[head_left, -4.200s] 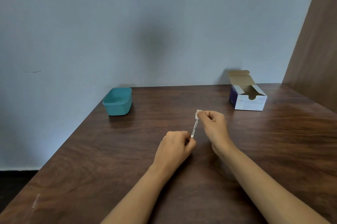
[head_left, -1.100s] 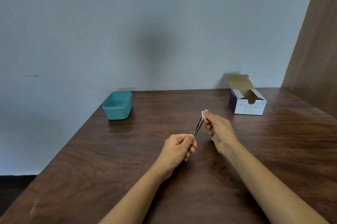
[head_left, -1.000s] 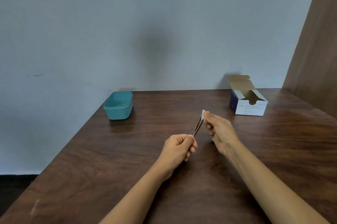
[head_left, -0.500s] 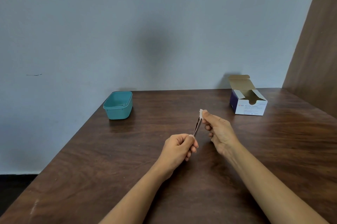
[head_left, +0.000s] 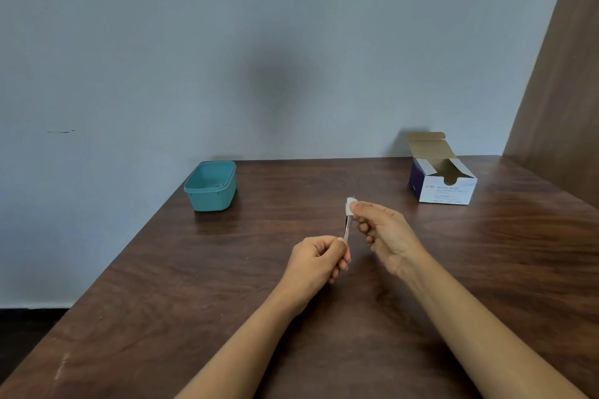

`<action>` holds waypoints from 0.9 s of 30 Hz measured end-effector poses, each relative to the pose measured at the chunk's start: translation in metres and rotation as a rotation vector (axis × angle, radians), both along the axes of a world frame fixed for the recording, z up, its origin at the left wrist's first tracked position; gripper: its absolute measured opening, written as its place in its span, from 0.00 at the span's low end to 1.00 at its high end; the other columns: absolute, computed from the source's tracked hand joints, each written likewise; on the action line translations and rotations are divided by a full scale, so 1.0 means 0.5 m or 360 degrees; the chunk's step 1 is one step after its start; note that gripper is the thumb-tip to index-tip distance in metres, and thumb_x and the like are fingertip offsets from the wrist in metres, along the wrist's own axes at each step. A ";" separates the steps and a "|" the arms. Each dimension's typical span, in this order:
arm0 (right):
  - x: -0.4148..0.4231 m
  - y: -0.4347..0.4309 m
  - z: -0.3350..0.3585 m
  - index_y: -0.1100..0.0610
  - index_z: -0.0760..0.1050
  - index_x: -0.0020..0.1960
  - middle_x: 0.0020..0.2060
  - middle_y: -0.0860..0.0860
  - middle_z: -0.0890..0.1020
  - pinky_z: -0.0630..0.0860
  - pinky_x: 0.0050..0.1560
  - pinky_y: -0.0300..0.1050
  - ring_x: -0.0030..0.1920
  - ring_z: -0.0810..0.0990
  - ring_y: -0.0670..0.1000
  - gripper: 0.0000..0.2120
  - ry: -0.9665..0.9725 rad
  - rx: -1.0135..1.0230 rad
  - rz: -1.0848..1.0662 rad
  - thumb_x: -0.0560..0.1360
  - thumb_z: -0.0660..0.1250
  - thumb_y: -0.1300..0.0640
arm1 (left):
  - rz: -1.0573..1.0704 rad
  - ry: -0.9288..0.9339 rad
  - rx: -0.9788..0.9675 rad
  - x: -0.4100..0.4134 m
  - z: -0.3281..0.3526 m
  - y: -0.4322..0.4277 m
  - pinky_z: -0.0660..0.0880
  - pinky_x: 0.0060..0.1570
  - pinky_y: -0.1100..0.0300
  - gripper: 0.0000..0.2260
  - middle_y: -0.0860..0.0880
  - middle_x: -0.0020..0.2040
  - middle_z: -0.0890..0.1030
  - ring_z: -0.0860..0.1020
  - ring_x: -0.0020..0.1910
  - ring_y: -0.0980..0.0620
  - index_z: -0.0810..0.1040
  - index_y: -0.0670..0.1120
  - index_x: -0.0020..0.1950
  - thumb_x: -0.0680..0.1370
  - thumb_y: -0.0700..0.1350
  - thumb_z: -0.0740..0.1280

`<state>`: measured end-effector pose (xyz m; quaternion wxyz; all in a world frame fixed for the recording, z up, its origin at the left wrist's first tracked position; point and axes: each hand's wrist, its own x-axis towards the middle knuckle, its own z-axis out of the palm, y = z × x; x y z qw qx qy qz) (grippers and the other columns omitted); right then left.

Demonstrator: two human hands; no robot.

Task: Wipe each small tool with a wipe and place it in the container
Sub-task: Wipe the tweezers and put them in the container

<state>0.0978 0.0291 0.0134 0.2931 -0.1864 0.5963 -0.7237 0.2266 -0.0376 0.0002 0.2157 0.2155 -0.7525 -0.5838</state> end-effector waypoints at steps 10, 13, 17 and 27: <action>0.041 -0.021 -0.028 0.57 0.78 0.31 0.27 0.50 0.77 0.71 0.39 0.38 0.32 0.74 0.44 0.12 0.0671 0.0160 0.0041 0.73 0.69 0.59 | 0.0176 -0.0020 -0.0518 0.004 -0.013 -0.019 0.71 0.33 0.67 0.14 0.51 0.31 0.80 0.74 0.28 0.61 0.80 0.47 0.34 0.79 0.43 0.62; 0.042 -0.031 -0.044 0.57 0.79 0.31 0.27 0.52 0.80 0.73 0.42 0.46 0.33 0.76 0.47 0.10 0.0789 0.0210 0.0032 0.70 0.69 0.56 | 0.0234 -0.0024 -0.0580 0.005 -0.015 -0.028 0.72 0.34 0.66 0.13 0.48 0.32 0.81 0.74 0.29 0.60 0.80 0.44 0.35 0.79 0.43 0.63; 0.038 -0.032 -0.050 0.56 0.79 0.31 0.28 0.51 0.81 0.74 0.42 0.46 0.34 0.77 0.46 0.11 0.0811 0.0282 0.0028 0.72 0.69 0.57 | 0.0223 -0.0061 -0.0618 0.002 -0.023 -0.030 0.75 0.37 0.61 0.13 0.46 0.34 0.82 0.78 0.34 0.51 0.81 0.43 0.37 0.79 0.42 0.63; 0.021 -0.015 -0.014 0.58 0.69 0.32 0.27 0.49 0.63 0.60 0.30 0.38 0.30 0.62 0.45 0.18 0.0675 0.0221 -0.0128 0.79 0.62 0.53 | 0.0036 -0.0085 -0.0728 -0.006 -0.025 -0.010 0.69 0.33 0.68 0.14 0.49 0.30 0.78 0.73 0.29 0.59 0.78 0.43 0.35 0.79 0.42 0.62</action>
